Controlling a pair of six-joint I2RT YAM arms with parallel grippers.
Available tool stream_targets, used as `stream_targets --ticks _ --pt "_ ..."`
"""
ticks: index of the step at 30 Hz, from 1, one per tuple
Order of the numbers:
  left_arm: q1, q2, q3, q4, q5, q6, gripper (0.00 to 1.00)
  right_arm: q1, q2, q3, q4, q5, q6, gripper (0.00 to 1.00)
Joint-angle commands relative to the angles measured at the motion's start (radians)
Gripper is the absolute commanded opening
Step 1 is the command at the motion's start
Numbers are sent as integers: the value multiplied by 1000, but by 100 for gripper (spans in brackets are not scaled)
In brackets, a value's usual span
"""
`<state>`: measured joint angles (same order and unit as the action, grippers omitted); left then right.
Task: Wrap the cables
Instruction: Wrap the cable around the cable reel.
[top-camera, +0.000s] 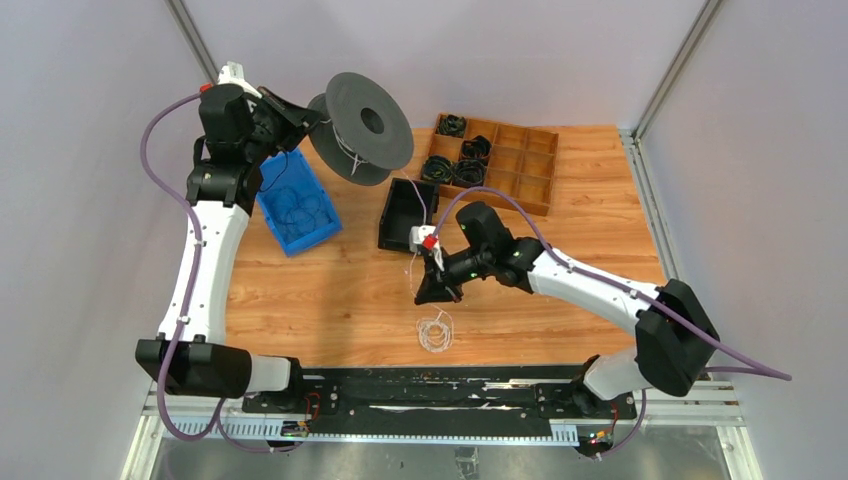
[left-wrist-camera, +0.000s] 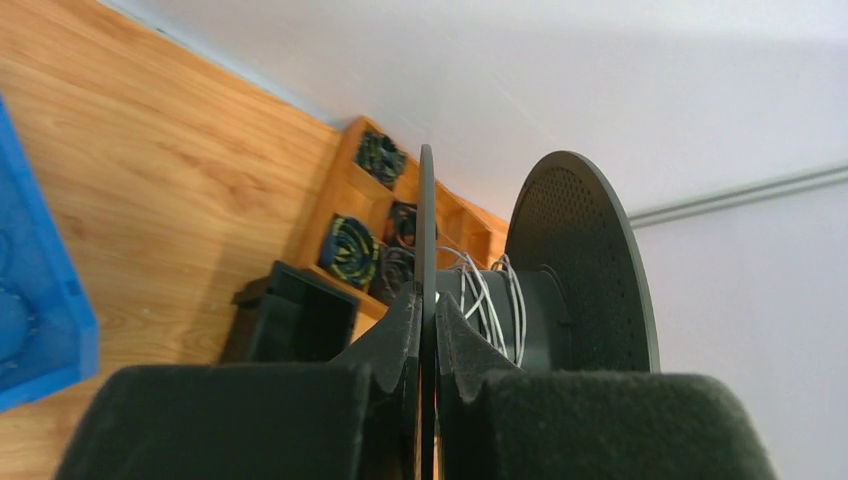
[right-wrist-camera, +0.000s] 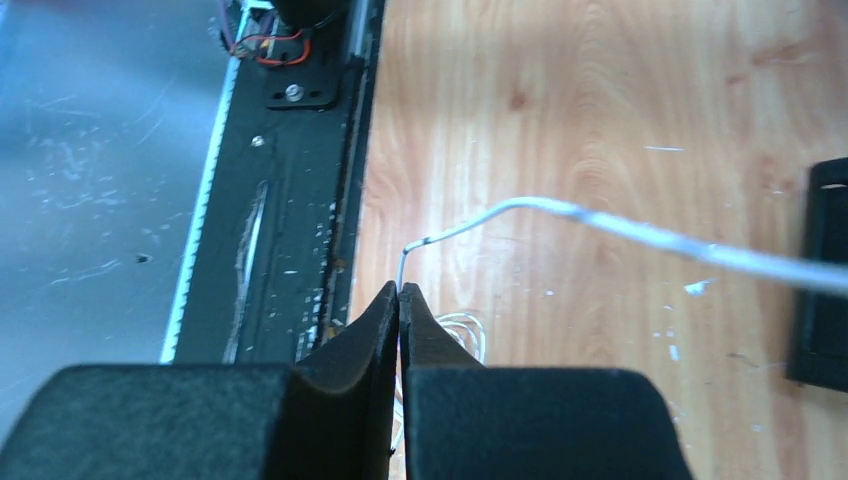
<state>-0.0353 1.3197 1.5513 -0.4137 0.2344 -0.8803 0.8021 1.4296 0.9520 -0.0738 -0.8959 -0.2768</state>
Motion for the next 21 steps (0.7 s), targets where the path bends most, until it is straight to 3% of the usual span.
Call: stream_targets --ticks 1,15,21 --pt "7 -2 55 32 -99 42 0 65 -31 83 -263 34 -84 1" --pt "-2 10 76 25 -184 148 0 264 -6 436 -621 126 -189 1" --pt "-99 3 77 13 -272 248 0 325 89 666 -736 185 -167 1"
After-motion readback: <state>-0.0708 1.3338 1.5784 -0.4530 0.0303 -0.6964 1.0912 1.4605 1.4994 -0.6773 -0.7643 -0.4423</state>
